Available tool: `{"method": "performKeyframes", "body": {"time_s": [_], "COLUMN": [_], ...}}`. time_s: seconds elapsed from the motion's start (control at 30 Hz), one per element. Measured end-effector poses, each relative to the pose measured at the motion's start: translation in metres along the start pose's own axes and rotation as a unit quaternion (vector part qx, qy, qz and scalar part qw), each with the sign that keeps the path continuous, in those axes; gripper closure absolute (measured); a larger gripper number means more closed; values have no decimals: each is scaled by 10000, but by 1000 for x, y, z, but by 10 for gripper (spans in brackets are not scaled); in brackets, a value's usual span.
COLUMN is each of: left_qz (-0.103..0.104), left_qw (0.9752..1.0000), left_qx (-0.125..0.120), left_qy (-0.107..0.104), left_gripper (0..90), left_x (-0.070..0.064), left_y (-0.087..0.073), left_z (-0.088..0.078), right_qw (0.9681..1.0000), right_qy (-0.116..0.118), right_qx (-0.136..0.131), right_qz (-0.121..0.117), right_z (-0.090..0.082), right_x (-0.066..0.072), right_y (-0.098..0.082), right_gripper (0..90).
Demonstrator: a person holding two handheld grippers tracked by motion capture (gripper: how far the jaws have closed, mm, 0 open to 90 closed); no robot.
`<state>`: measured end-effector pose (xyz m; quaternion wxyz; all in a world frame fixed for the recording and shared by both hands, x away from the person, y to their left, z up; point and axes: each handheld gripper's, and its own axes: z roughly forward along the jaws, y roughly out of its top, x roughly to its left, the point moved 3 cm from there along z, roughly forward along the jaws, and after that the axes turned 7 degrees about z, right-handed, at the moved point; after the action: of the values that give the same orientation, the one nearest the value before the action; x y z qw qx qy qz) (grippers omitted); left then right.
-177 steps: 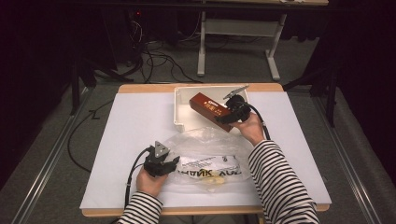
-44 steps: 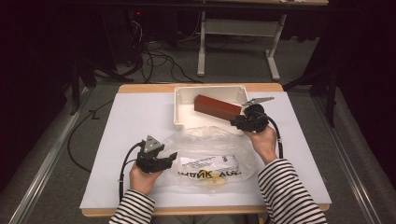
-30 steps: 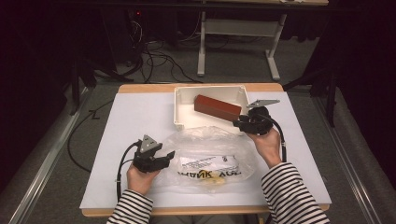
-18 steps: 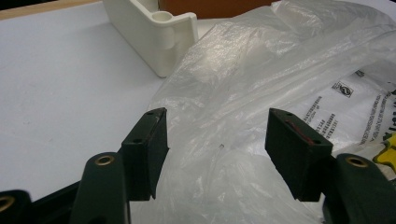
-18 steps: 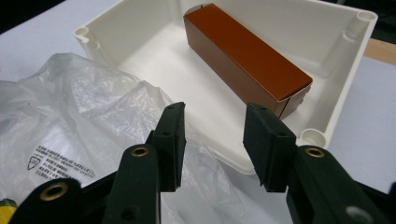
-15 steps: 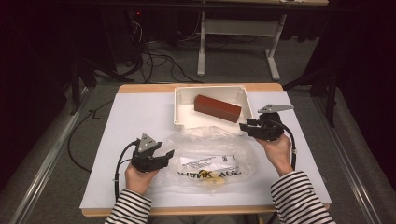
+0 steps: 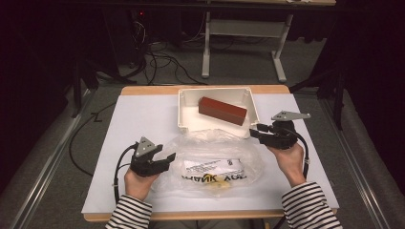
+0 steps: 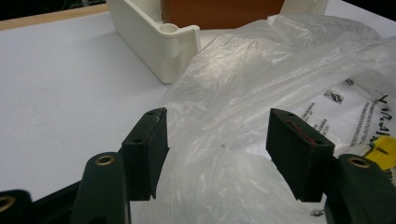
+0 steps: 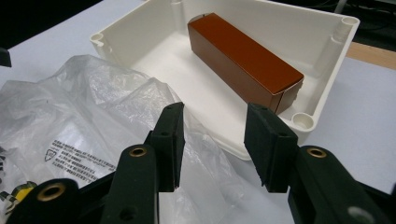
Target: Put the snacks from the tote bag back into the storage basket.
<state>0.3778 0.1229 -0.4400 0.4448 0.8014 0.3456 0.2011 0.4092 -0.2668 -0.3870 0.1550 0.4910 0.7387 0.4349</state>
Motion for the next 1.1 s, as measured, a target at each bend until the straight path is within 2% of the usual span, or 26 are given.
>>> {"method": "performKeyframes", "body": {"time_s": [0.5,0.73,0.9,1.1], "left_qz": [24,-189,-156,-104], "left_qw": [9999,9994,9997,9998], "left_qx": [-110,-284,-200,-154], "left_qy": [-28,41,59,70], "left_gripper": [384,362,375,378], "left_x": [0,4,6,7], "left_y": [-1,-4,-7,-11], "left_z": [-8,-13,-15,-17], "right_qw": [9998,9996,9995,9992], "right_qy": [33,-73,-77,-89], "right_qx": [-188,-242,-300,-373], "right_qz": [87,85,52,138], "right_z": [-16,-21,-24,-25], "right_x": [-4,-5,-6,-9], "right_y": [-19,-27,-32,-41], "right_gripper": [567,553,542,526]}}
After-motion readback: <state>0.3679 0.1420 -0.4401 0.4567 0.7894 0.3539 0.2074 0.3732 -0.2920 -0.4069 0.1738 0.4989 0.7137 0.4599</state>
